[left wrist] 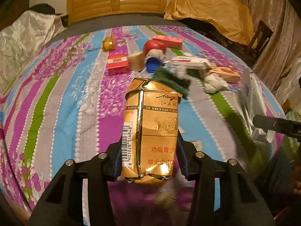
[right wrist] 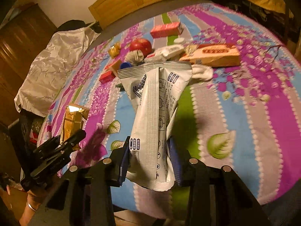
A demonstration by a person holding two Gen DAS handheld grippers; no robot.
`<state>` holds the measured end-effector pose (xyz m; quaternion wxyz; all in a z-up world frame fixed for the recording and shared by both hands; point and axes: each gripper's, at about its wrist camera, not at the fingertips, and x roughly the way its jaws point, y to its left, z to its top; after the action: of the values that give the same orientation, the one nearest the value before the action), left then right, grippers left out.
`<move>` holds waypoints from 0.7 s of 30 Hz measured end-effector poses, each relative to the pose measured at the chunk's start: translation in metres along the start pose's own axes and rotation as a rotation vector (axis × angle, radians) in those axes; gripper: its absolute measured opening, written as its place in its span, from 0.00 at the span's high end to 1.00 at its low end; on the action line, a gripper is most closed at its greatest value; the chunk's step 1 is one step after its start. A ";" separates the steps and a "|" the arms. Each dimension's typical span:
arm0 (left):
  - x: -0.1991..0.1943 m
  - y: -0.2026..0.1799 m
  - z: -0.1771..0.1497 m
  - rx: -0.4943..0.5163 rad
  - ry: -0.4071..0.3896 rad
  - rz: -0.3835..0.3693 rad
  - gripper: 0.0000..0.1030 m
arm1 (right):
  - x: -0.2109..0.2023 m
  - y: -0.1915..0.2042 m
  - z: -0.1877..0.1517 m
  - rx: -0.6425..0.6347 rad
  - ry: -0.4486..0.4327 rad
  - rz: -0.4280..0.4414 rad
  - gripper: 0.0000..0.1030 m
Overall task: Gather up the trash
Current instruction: 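Grasp the gold cigarette pack with the left tool while the right tool grasps the white plastic packet, then carry the gold pack and white packet over the green trash bin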
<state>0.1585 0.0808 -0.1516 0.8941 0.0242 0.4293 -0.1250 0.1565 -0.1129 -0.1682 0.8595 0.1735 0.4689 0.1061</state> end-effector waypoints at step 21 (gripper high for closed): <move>-0.045 -0.146 0.061 0.139 -0.124 0.022 0.56 | -0.153 -0.083 -0.018 0.029 -0.256 -0.178 0.60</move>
<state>0.1419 -0.0601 -0.0692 0.9166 0.0829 0.3629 -0.1461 0.0609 -0.2387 -0.0923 0.9156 0.1559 0.3706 -0.0002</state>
